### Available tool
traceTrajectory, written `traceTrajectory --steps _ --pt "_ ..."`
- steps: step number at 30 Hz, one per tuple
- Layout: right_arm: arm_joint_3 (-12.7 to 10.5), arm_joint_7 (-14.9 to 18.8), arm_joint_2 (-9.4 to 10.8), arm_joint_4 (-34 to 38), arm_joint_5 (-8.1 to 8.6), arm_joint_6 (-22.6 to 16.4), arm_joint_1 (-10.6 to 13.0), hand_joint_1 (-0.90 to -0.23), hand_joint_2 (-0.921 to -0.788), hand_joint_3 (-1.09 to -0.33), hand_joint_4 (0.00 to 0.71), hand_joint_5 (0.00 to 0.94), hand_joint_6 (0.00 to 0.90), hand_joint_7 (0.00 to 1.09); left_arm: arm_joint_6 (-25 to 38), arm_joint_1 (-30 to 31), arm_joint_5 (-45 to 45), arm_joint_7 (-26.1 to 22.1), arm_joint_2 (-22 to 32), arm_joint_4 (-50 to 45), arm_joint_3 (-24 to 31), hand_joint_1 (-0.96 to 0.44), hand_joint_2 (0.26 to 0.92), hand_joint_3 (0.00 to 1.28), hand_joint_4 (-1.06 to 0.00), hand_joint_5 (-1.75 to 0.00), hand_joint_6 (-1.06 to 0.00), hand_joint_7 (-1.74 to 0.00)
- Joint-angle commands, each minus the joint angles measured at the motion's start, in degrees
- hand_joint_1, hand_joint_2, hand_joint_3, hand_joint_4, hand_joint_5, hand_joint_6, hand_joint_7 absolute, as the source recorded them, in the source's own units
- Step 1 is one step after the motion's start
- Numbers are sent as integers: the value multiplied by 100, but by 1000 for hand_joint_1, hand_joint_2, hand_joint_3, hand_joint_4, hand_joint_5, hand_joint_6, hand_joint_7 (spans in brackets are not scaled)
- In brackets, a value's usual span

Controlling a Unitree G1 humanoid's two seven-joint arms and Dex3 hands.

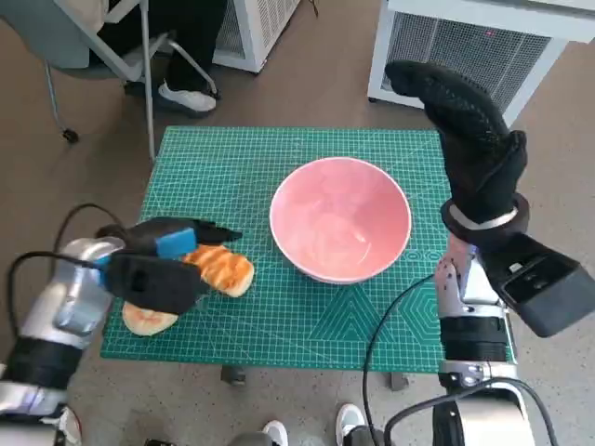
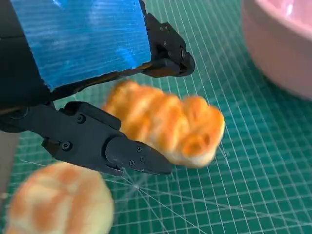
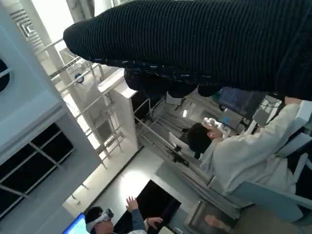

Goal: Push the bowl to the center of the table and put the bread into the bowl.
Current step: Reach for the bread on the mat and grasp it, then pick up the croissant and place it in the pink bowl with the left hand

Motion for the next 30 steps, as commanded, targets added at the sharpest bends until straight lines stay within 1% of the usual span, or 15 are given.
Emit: traceTrajectory --steps 1,7,9,10,11,12,13,14,15,16,17,19,25,28,30 --pt "17 -23 -24 -16 4 85 138 -565 -921 -788 246 17 -1 650 -209 -152 220 202 -151 442 -220 -294 788 0 -305 -7 -437 -57" --pt "14 -23 -39 -45 4 113 160 -567 -921 -782 245 16 -1 649 -342 -199 391 557 -323 859 -362 -237 815 12 -377 -31 -500 -92" --pt "17 -43 -39 -60 -20 114 173 -566 -921 -783 244 15 -1 649 -442 -197 461 780 -373 1006 -413 -201 841 17 -447 -45 -562 -145" --pt "17 -51 -40 -57 -32 108 177 -566 -921 -783 243 15 -1 649 -512 -184 477 891 -386 1066 -426 -178 863 12 -512 -38 -580 -239" --pt "17 -57 -39 -53 -40 105 179 -566 -921 -783 243 15 -1 648 -566 -179 485 962 -391 1109 -432 -242 884 75 -599 -56 -569 -642" --pt "15 -66 -39 -46 -51 94 180 -567 -921 -783 243 15 -1 648 -634 -168 493 1038 -392 1151 -436 -264 891 101 -630 -63 -561 -790" --pt "15 -76 -39 -43 -62 88 181 -566 -921 -783 243 15 -1 648 -688 -164 500 1096 -391 1188 -439 -169 902 130 -569 -502 -573 -974" --pt "13 -90 -39 -38 -76 77 183 -566 -921 -783 243 15 -1 648 -749 -157 505 1146 -374 1206 -436 -109 909 153 -526 -790 -575 -1098" --pt "13 -100 -40 -35 -86 70 185 -565 -921 -783 243 15 -1 648 -796 -156 509 1183 -363 1226 -435 -87 911 149 -531 -896 -584 -1111" --pt "13 -112 -42 -37 -96 65 189 -563 -921 -783 243 15 -1 648 -839 -156 495 1195 -343 1230 -421 -56 915 142 -538 -1049 -598 -1131" --pt "15 -122 -43 -40 -104 62 192 -562 -921 -783 243 15 -1 648 -871 -157 485 1203 -328 1237 -412 -36 917 129 -557 -1144 -614 -1123" --pt "19 -138 -46 -51 -114 65 200 -561 -921 -783 243 15 -1 647 -922 -170 448 1195 -282 1220 -380 -19 918 115 -580 -1222 -628 -1117" --pt "31 -176 -55 -95 -122 63 234 -559 -921 -786 242 14 -1 644 -869 -255 25 809 -48 734 -46 -2 920 95 -610 -1263 -645 -1130" --pt "32 -195 -61 -131 -121 71 254 -558 -921 -788 242 14 -1 640 -667 -307 -393 526 78 209 305 -1 920 95 -598 -1294 -658 -1105" --pt "39 -214 -60 -160 -130 74 262 -558 -921 -792 241 14 -1 635 -572 -329 -634 464 120 -118 550 0 920 97 -586 -1317 -669 -1085"
